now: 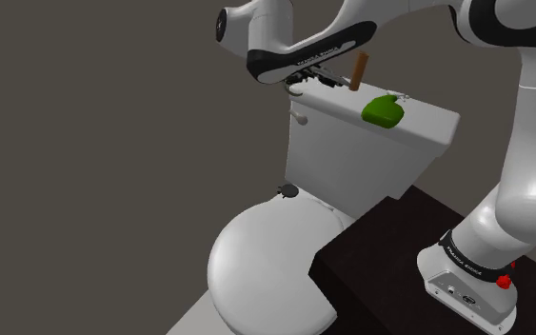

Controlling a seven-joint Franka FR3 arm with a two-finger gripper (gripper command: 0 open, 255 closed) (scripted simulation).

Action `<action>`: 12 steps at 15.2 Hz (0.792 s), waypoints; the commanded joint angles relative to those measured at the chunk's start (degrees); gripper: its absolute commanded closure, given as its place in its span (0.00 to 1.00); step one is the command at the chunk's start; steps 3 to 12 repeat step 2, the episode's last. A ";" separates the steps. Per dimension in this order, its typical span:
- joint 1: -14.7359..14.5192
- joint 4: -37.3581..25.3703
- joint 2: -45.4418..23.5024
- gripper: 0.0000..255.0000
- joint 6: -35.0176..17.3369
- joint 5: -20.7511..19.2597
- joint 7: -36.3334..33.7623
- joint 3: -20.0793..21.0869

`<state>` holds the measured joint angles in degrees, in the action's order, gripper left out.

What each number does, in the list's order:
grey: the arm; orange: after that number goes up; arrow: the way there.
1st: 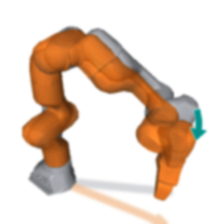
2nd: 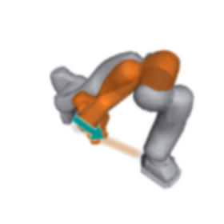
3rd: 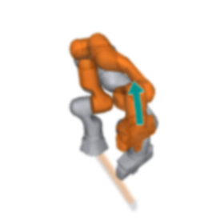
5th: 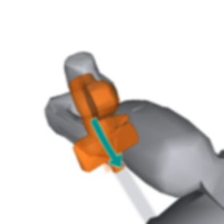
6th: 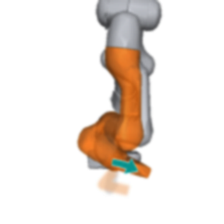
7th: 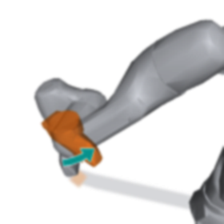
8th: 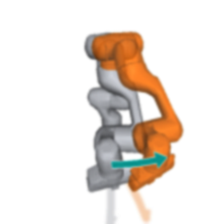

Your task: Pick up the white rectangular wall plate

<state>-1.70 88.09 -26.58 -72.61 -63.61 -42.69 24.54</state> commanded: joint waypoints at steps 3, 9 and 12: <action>-0.05 -4.50 0.94 1.00 -0.02 0.08 0.42 0.12; -0.05 -4.50 0.94 1.00 -0.02 0.08 0.42 0.12; -0.05 -4.50 0.94 1.00 -0.02 0.08 0.42 0.12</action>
